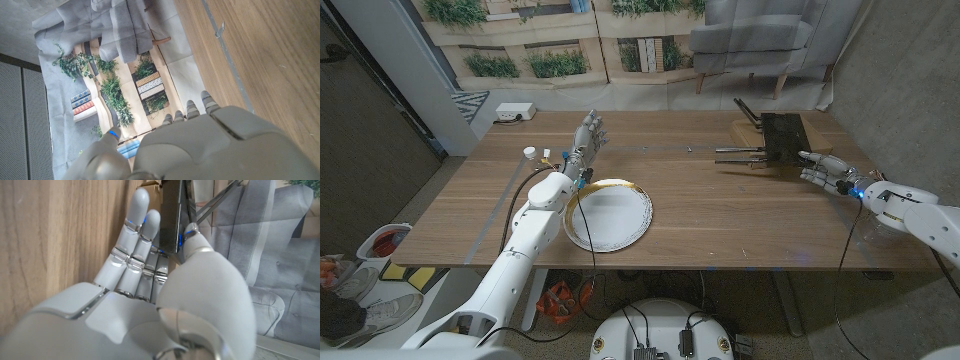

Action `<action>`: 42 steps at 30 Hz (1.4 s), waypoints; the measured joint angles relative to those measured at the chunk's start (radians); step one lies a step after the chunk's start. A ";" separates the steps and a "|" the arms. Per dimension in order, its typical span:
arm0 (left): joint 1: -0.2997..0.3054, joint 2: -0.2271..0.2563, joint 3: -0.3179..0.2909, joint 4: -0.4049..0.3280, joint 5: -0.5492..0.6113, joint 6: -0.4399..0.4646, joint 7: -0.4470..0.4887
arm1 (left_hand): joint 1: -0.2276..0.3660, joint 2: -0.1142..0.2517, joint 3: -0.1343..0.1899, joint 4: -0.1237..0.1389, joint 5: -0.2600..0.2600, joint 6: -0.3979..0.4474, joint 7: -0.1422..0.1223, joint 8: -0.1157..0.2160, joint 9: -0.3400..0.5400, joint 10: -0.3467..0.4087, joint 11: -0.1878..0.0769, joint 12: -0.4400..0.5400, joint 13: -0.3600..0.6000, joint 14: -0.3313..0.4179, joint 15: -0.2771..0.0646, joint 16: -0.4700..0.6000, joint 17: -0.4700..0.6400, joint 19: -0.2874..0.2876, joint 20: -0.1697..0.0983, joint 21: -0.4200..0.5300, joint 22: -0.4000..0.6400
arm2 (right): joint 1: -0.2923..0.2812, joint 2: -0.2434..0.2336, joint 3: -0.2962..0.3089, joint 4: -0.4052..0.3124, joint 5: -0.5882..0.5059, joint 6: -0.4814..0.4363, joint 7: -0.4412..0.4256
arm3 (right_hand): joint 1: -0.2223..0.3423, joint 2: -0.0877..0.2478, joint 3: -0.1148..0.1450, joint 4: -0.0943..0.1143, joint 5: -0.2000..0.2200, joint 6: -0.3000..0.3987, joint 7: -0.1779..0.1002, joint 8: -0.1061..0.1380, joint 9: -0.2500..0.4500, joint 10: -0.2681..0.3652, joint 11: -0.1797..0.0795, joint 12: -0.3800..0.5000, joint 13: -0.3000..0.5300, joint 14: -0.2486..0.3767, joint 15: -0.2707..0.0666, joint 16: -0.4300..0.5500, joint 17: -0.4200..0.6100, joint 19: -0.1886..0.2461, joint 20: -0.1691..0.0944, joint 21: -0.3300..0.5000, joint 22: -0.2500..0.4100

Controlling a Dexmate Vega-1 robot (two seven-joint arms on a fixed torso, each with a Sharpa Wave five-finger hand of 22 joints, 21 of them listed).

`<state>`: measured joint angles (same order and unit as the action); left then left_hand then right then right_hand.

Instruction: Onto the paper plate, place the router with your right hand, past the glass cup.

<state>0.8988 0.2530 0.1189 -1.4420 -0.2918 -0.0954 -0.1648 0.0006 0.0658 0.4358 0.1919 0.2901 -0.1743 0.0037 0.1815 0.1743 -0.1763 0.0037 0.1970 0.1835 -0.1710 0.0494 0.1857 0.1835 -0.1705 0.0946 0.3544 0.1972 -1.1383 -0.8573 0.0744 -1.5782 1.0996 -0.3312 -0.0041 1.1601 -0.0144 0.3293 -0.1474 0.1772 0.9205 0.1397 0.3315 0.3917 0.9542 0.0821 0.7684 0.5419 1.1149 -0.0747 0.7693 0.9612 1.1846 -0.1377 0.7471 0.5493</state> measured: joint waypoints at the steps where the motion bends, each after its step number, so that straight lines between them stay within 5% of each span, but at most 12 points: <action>1: 0.000 0.000 0.000 0.000 0.000 0.000 0.000 | 0.000 0.000 0.000 0.000 0.000 0.000 0.000 0.000 0.000 0.000 0.000 0.000 0.000 0.000 0.000 0.000 0.000 0.000 0.000 0.000 0.000 | 0.002 0.000 0.000 0.005 0.005 0.000 0.013 | 0.000 0.000 0.000 0.000 0.000 0.000 0.000 0.000 0.000 0.000 0.000 0.000 0.000 0.001 0.001 0.000 0.000 0.000 0.000 0.001 0.000; 42: -0.003 0.000 -0.006 0.005 -0.007 -0.014 -0.003 | 0.000 0.000 0.000 0.000 0.000 0.000 0.000 0.000 0.000 0.000 0.000 0.000 0.000 0.000 0.000 0.000 0.000 0.000 0.000 0.000 0.000 | 0.128 -0.054 -0.095 0.053 0.021 -0.087 0.245 | 0.020 -0.020 0.000 0.000 -0.011 0.005 0.005 -0.025 0.017 0.004 0.004 -0.004 0.008 0.008 0.005 0.007 0.044 0.000 0.000 0.067 -0.007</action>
<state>0.8961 0.2527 0.1131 -1.4371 -0.2988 -0.1089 -0.1675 0.0006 0.0658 0.4358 0.1919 0.2901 -0.1742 0.0037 0.1815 0.1743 -0.1763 0.0036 0.1970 0.1835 -0.1710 0.0494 0.1857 0.1835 -0.1705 0.0946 0.3544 0.1972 -1.0099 -0.9112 -0.0206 -1.5248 1.1210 -0.4186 0.2414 1.1798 -0.0341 0.3293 -0.1473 0.1659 0.9256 0.1451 0.3067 0.4084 0.9580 0.0859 0.7640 0.5495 1.1230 -0.0697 0.7760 1.0055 1.1845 -0.1377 0.8140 0.5420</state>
